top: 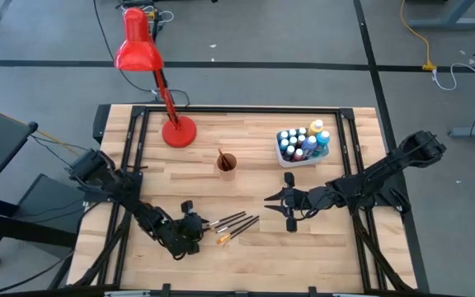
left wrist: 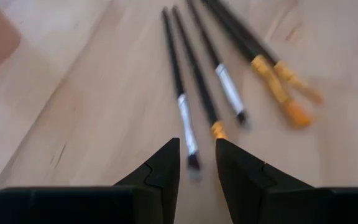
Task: Pick & Place Paint Supplies
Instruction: Put the white paintbrush into the orange cup
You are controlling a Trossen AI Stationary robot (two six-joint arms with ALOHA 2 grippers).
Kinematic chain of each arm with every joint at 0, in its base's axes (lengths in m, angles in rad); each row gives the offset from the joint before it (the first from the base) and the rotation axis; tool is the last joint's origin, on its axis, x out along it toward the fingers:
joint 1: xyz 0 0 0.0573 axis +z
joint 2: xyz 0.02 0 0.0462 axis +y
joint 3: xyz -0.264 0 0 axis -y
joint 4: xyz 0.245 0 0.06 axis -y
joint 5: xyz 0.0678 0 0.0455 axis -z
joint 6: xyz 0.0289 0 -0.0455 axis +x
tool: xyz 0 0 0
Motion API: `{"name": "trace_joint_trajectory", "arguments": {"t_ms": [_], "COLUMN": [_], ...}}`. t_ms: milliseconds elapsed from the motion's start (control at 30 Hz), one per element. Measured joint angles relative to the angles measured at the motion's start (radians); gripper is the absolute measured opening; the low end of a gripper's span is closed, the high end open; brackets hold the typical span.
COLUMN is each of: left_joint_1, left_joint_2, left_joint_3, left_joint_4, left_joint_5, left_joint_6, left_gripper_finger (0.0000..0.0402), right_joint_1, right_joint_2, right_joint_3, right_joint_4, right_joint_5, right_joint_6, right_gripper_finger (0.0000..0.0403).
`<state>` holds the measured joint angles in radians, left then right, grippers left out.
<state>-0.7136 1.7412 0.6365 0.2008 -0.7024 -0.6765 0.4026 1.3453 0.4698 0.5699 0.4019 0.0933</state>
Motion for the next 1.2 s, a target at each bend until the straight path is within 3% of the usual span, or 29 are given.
{"name": "trace_joint_trajectory", "arguments": {"t_ms": [133,467,767,967,1067,1200], "left_joint_1": [0.000,0.014,0.046,0.059,0.068,0.082], "left_joint_2": [0.000,0.000,-0.002,-0.015,-0.052,-0.107], "left_joint_3": [0.000,0.000,0.001,0.036,0.100,0.242], "left_joint_4": [-0.063,-0.079,-0.072,-0.098,-0.193,-0.454], "left_joint_5": [0.011,0.011,0.048,0.038,0.044,0.043], "left_joint_6": [-0.071,-0.079,-0.062,0.024,0.098,0.236], "left_gripper_finger": [0.0112,0.0107,0.0012,0.0007,0.0006,0.0005], "right_joint_1": [0.000,0.000,0.000,0.000,0.000,0.000], "right_joint_2": [0.000,0.000,0.000,0.000,0.000,0.000], "right_joint_3": [0.000,0.000,0.000,0.000,0.000,0.000], "right_joint_4": [0.004,0.017,0.018,0.020,0.020,0.025], "right_joint_5": [0.000,0.001,0.001,0.001,0.001,0.001], "right_joint_6": [0.000,-0.005,-0.005,-0.005,-0.005,-0.005], "right_gripper_finger": [0.0098,0.0098,0.0098,0.0098,0.0098,0.0098]}}
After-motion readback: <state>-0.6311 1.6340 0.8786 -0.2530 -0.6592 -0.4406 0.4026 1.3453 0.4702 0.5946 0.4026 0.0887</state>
